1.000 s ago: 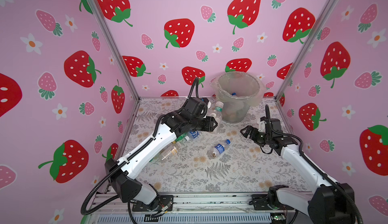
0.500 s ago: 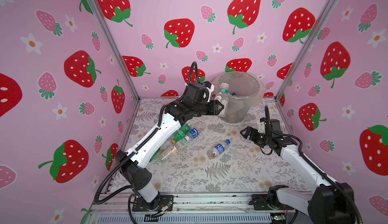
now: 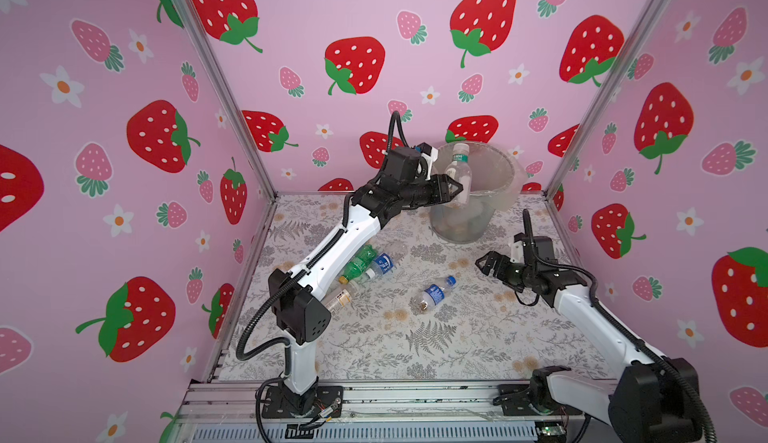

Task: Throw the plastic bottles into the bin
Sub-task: 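Lift the tea bottle and carry it over the bin with the left gripper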

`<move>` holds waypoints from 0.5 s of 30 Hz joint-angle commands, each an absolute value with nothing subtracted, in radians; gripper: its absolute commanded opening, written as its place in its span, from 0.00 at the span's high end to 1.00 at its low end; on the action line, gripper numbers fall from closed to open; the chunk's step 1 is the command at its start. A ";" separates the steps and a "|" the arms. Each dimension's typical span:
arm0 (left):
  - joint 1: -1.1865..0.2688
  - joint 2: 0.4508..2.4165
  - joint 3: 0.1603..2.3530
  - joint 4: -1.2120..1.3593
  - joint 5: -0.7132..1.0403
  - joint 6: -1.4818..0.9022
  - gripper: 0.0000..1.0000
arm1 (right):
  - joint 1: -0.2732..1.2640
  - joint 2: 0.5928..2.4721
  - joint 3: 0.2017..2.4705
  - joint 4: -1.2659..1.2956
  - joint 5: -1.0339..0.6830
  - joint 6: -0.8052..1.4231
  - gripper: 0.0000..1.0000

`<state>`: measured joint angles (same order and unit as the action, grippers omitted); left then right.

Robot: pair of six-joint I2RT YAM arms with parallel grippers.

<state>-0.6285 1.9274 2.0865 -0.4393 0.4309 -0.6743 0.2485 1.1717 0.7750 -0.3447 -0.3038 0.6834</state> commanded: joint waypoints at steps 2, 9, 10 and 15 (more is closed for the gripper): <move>-0.628 1.833 2.028 -0.394 0.441 -0.672 0.65 | 0.250 1.177 0.789 -0.358 -0.289 0.675 0.01; -0.639 1.556 1.611 -0.339 0.279 -0.651 0.65 | 0.251 1.192 0.785 -0.340 -0.288 0.676 0.01; -0.644 1.523 1.559 -0.333 0.254 -0.656 0.65 | 0.250 1.198 0.787 -0.339 -0.288 0.676 0.01; -0.659 1.407 1.389 -0.320 0.171 -0.670 0.63 | 0.251 1.228 0.787 -0.336 -0.299 0.678 0.01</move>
<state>-0.6510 1.4357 1.4330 -0.3630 0.2539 -0.6617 0.2485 1.2156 0.7750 -0.3378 -0.2993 0.6834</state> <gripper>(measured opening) 0.526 0.994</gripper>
